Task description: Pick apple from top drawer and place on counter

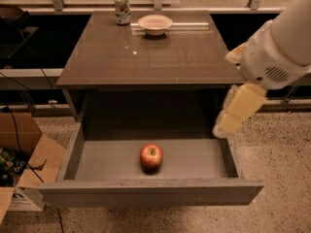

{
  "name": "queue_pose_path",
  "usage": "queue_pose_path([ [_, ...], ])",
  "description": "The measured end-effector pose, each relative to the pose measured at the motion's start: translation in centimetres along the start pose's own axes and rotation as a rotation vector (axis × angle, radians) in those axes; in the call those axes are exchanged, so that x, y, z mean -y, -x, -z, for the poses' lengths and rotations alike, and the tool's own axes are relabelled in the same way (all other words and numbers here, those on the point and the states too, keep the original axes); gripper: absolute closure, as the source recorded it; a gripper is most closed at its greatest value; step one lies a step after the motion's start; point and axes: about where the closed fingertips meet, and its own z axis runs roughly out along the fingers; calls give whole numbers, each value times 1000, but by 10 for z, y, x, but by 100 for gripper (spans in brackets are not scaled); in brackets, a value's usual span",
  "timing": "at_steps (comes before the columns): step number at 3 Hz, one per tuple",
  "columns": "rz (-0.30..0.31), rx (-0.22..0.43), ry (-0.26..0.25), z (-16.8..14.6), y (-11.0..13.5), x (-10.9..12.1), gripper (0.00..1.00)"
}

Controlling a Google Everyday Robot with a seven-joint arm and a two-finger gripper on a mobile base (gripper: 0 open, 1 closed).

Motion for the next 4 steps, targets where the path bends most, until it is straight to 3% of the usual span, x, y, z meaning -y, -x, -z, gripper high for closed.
queue_pose_path([
  [1,-7,54,17,-37,21,-8,0],
  [2,-6,59,8,-38,22,-7,0],
  [3,-1,11,20,-50,27,-17,0],
  [4,-26,11,74,-97,27,-39,0],
])
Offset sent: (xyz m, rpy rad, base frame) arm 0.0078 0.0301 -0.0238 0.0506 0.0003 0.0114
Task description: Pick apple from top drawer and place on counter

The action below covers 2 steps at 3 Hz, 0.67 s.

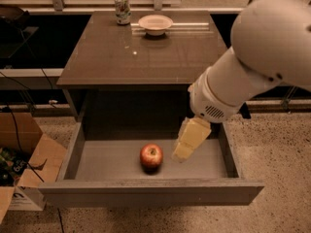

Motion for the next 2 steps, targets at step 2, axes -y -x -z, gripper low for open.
queue_pose_path([
  [2,9,58,70,-41,-4,-7,0],
])
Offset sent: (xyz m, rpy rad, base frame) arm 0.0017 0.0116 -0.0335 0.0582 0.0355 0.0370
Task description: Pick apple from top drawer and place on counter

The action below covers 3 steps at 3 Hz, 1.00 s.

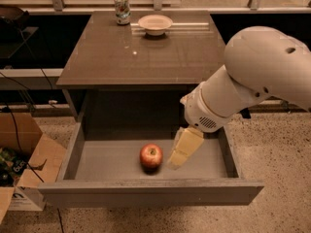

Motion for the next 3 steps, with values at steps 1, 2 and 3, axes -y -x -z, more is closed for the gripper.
queue_pose_path([
  [1,-9,16,34,-33,-3,-4,0],
  [2,-41,39,56,-77,0,-3,0],
  [3,-82,77,59,-114,7,14,0],
])
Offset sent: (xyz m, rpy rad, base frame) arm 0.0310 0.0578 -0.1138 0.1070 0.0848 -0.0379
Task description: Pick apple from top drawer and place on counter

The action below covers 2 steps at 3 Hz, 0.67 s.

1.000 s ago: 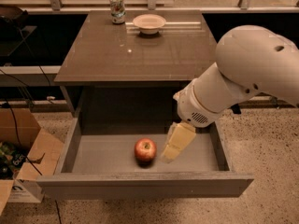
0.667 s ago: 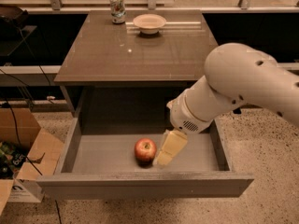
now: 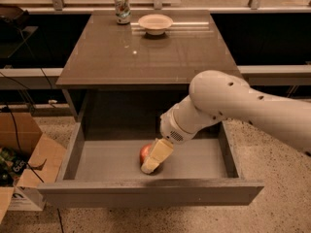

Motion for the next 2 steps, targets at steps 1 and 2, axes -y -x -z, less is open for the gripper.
queue_pose_path([
  [1,-40,34,22,-40,-7,22,0],
  [2,-57,42,34,-57,-17,32,0],
])
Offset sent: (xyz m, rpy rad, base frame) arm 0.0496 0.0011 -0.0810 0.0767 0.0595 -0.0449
